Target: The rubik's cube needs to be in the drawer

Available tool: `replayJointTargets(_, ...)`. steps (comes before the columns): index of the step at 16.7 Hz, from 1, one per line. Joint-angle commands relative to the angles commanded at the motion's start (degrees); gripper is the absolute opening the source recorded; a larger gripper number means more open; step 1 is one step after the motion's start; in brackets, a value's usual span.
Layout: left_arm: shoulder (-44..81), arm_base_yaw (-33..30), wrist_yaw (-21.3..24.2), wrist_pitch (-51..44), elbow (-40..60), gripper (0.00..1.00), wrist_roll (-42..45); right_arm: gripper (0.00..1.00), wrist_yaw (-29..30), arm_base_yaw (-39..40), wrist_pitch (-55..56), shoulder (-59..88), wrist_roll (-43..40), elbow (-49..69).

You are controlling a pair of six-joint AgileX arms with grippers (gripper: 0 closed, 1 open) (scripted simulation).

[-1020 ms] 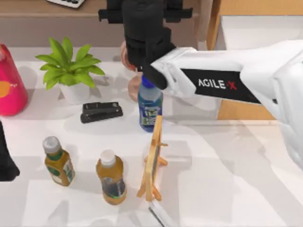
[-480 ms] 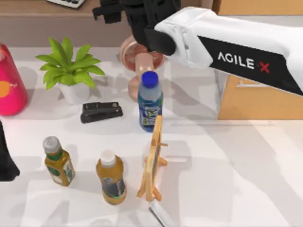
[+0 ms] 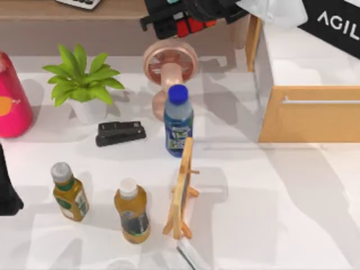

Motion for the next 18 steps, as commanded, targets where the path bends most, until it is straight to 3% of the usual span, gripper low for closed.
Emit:
replayJointTargets(8, 0.0, 0.0, 0.0, 0.0, 0.0, 1.0, 0.0, 0.0, -10.9, -15.4, -30.7, 1.6, 1.2, 11.3)
replayJointTargets(13, 0.0, 0.0, 0.0, 0.0, 0.0, 1.0, 0.0, 0.0, -16.1, -25.9, -40.5, 10.4, 1.3, 16.8)
replayJointTargets(18, 0.0, 0.0, 0.0, 0.0, 0.0, 1.0, 0.0, 0.0, -20.1, -30.3, -44.7, 19.4, 1.5, 18.5)
